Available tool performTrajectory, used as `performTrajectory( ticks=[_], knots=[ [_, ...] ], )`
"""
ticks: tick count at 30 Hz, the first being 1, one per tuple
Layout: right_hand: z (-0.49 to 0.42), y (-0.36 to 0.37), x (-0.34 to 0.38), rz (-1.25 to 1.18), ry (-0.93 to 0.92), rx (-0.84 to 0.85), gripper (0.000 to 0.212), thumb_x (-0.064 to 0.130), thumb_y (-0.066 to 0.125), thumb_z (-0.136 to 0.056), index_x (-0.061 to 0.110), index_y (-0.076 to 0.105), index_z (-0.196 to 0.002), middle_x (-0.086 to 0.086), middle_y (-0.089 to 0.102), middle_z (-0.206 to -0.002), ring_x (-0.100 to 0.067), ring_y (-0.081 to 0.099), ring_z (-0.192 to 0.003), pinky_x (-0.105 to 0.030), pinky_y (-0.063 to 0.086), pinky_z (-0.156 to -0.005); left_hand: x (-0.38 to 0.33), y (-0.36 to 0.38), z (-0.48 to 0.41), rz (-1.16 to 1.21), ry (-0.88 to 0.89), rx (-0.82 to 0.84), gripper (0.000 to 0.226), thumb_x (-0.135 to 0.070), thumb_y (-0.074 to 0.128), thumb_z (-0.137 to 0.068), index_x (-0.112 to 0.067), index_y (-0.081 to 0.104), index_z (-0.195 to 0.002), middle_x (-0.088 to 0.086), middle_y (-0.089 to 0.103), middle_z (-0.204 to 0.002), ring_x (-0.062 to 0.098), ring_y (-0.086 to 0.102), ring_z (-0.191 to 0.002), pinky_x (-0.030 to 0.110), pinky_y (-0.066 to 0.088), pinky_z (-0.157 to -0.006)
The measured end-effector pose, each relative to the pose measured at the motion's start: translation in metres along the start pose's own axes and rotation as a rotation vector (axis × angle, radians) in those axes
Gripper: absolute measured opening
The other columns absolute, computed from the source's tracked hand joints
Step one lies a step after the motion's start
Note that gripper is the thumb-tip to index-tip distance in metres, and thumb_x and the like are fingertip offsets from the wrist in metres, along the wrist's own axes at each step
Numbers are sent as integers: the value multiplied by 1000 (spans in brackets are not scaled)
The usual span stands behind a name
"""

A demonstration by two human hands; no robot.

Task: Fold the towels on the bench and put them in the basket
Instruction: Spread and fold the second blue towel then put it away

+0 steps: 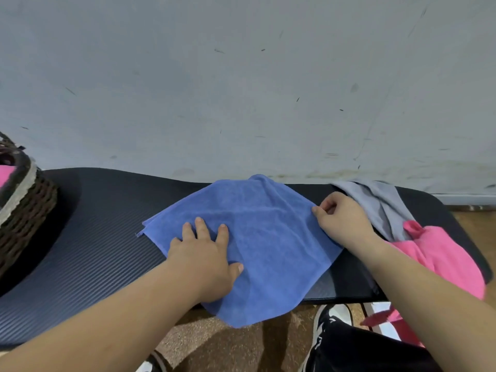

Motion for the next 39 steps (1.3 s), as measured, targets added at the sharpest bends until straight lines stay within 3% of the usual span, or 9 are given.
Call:
performTrajectory(
  ticks=[5, 11, 17, 22, 25, 27, 31, 35, 39],
  knots=[
    [1, -18, -5, -70, 91, -4, 16, 25, 64, -94, 10, 61, -90, -2, 65, -80, -15, 57, -73, -31, 41, -58, 1, 6, 1, 43, 6, -20, 90, -72, 25, -98, -25, -17, -161, 22, -20, -167, 46, -10, -155, 58, 19, -123],
    [11, -22, 1, 160, 56, 203, 15, 26, 65, -94, 14, 58, -89, -6, 68, -89, -21, 62, -79, -33, 48, -61, 15, 7, -14, 99, 46, -102, 84, -75, 22, -96, -31, -5, -162, 18, -14, -169, 43, -9, -156, 61, 16, -123],
    [55, -42, 1, 363, 140, 563, 9, 14, 62, -90, 12, 54, -93, -12, 69, -67, -24, 63, -46, -30, 49, -44, 50, -2, -27, 69, 155, -303, 72, -59, 41, -101, -27, 19, -161, 10, 2, -172, 34, 2, -158, 45, 18, -126],
    [76, -34, 13, 523, -350, 119, 24, 47, 61, -91, 28, 50, -101, 7, 57, -101, -17, 60, -89, -39, 53, -73, 12, 12, 20, 18, 310, -319, 71, -53, 42, -103, -24, 18, -162, 8, 0, -172, 30, -1, -159, 41, 10, -128],
    [93, -3, 23, 278, -644, 299, 56, 61, 53, -93, 34, 49, -141, 4, 50, -144, -16, 47, -134, -41, 43, -110, -2, 39, 41, -4, 348, -290, 81, -59, 43, -100, -25, 8, -164, 7, -8, -172, 30, -5, -158, 44, 9, -128],
    [108, 21, 19, 390, -693, 498, 80, 71, 46, -93, 38, 19, -161, 2, 5, -172, -18, 2, -158, -41, 13, -128, -4, 54, 42, -51, 353, -280, 90, -62, 45, -98, -24, -4, -163, 6, -16, -171, 31, -12, -157, 47, 5, -128],
    [122, 46, 4, 653, -746, 523, 95, 83, 29, -90, 41, -25, -156, 3, -46, -158, -20, -48, -143, -48, -21, -122, 12, 77, 34, -177, 397, -358, 109, -63, 54, -93, -25, -24, -159, 7, -31, -166, 34, -22, -155, 51, -2, -127],
    [120, 54, -4, 624, -791, 409, 94, 88, 17, -85, 41, -23, -157, 3, -40, -162, -20, -42, -147, -52, -14, -124, 31, 80, 30, -254, 482, -433, 99, -36, 57, -96, -26, -18, -161, 8, -19, -170, 33, -12, -157, 47, 2, -128],
    [121, 57, -13, 570, -854, 343, 104, 87, 37, -83, 38, -9, -162, 2, -24, -169, -22, -27, -154, -53, -11, -125, 47, 57, 42, 43, 540, -317, 68, -37, 40, -96, -28, 26, -161, -1, 14, -171, 19, 9, -159, 36, 14, -129]
  ],
)
Point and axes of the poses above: each hand's wrist, its own z-axis away from the middle knuckle, its own y-axis out of the palm, x = y × z, the point moved 1 cm from there along -z, towards the middle knuckle
